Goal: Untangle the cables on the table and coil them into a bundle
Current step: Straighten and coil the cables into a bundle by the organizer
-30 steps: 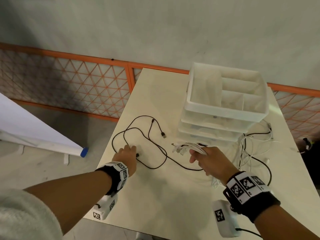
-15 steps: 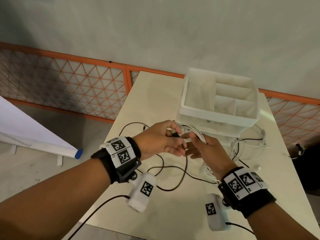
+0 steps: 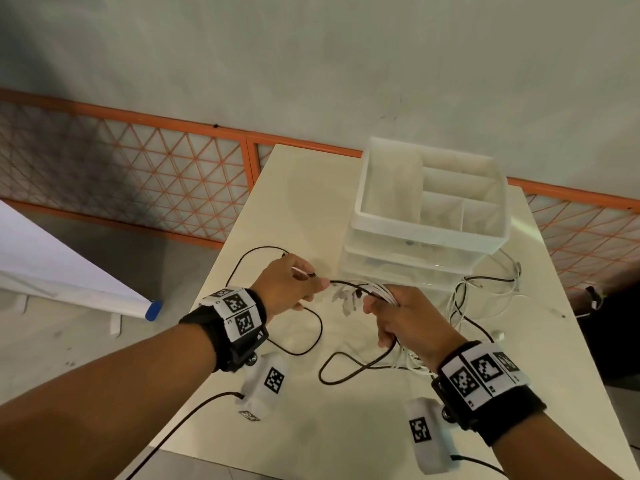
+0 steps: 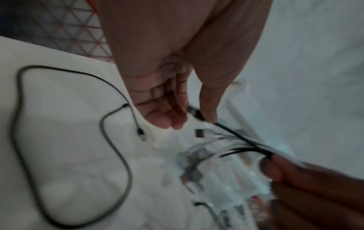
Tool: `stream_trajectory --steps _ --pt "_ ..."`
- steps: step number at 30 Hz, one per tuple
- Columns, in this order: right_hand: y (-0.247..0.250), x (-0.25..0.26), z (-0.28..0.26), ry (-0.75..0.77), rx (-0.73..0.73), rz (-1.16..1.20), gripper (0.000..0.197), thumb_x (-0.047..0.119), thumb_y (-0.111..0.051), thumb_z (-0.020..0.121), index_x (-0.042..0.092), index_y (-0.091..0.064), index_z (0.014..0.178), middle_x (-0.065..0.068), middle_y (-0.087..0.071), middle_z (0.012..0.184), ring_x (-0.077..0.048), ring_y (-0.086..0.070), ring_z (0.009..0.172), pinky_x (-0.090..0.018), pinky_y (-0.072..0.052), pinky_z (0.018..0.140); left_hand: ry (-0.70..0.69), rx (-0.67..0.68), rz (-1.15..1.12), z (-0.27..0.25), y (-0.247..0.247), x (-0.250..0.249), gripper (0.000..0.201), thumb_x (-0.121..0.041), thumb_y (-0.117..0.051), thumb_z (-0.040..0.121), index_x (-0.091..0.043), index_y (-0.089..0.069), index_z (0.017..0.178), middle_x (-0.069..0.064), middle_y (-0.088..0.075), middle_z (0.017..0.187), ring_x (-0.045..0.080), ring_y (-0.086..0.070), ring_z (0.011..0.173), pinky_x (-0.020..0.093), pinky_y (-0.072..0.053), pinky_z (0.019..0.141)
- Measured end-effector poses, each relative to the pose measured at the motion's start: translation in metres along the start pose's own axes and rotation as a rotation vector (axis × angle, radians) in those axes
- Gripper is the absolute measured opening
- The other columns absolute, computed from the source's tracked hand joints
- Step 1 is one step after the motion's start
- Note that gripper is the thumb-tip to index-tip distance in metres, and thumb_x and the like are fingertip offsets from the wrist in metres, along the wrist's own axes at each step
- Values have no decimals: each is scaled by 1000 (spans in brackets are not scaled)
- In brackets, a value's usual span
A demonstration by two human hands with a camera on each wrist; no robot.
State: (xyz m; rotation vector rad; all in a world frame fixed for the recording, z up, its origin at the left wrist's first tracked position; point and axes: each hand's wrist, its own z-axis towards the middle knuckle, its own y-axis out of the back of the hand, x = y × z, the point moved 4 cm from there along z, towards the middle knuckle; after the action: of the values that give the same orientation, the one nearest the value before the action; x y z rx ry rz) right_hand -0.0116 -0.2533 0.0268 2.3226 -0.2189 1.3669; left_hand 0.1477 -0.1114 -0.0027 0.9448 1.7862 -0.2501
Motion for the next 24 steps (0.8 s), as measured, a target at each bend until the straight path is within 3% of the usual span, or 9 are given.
stream_trajectory --steps 3,5,10,12,15,17,19,21,24 --pt "-1 -5 9 -45 -32 -49 20 12 -59 96 -6 -63 89 7 -45 43 -19 -50 45 -34 -49 56 64 -40 522 17 13 33 26 -29 -71 85 -21 -56 105 5 -66 107 22 -64 92 35 -55 79" --pt "-3 -6 14 -59 -44 -64 21 12 -60 95 -8 -63 92 7 -45 43 -19 -48 45 -34 -49 55 121 -42 722 26 17 53 22 -27 -63 88 -22 -57 109 6 -64 114 25 -63 96 36 -55 83" --pt "-9 -6 21 -75 -70 -59 21 14 -60 96 -7 -64 91 7 -45 43 -19 -47 48 -36 -49 57 131 56 903 48 3 68 53 -15 -47 93 -35 -42 141 9 -46 132 30 -57 106 31 -44 77" --pt "-9 -7 22 -85 -77 -58 20 13 -60 95 -6 -65 89 7 -45 43 -20 -47 48 -35 -49 58 110 83 987 52 -4 70 53 -10 -46 92 -33 -43 140 10 -41 131 31 -55 106 32 -45 80" --pt "-5 -9 22 -100 -91 -52 21 13 -60 95 -7 -65 90 7 -45 43 -19 -47 47 -35 -48 57 85 108 1083 54 -8 77 36 -9 -46 92 -19 -52 126 11 -44 128 33 -54 107 40 -49 91" --pt "-2 -11 21 -112 -96 -42 22 13 -60 95 -8 -64 93 7 -45 43 -19 -46 47 -35 -47 58 63 119 1082 54 -12 80 34 -9 -45 92 -17 -52 124 11 -46 128 32 -54 107 40 -49 92" --pt "1 -12 21 -120 -101 -30 23 13 -60 96 -10 -62 93 7 -43 43 -18 -45 46 -35 -46 58 17 48 1080 56 -10 77 39 -10 -47 91 -17 -46 129 11 -45 128 30 -53 108 39 -50 87" --pt "3 -12 21 -124 -107 -22 24 12 -59 96 -11 -61 92 6 -42 43 -18 -44 46 -35 -46 57 19 -132 1109 58 7 70 47 -10 -51 89 -14 -36 134 12 -40 129 29 -48 113 38 -48 82" --pt "4 -13 22 -121 -107 -13 23 12 -60 96 -10 -61 91 6 -43 44 -17 -44 44 -36 -46 58 215 -306 1079 54 47 77 48 -11 -57 85 -9 -37 129 15 -39 131 31 -46 116 39 -47 87"
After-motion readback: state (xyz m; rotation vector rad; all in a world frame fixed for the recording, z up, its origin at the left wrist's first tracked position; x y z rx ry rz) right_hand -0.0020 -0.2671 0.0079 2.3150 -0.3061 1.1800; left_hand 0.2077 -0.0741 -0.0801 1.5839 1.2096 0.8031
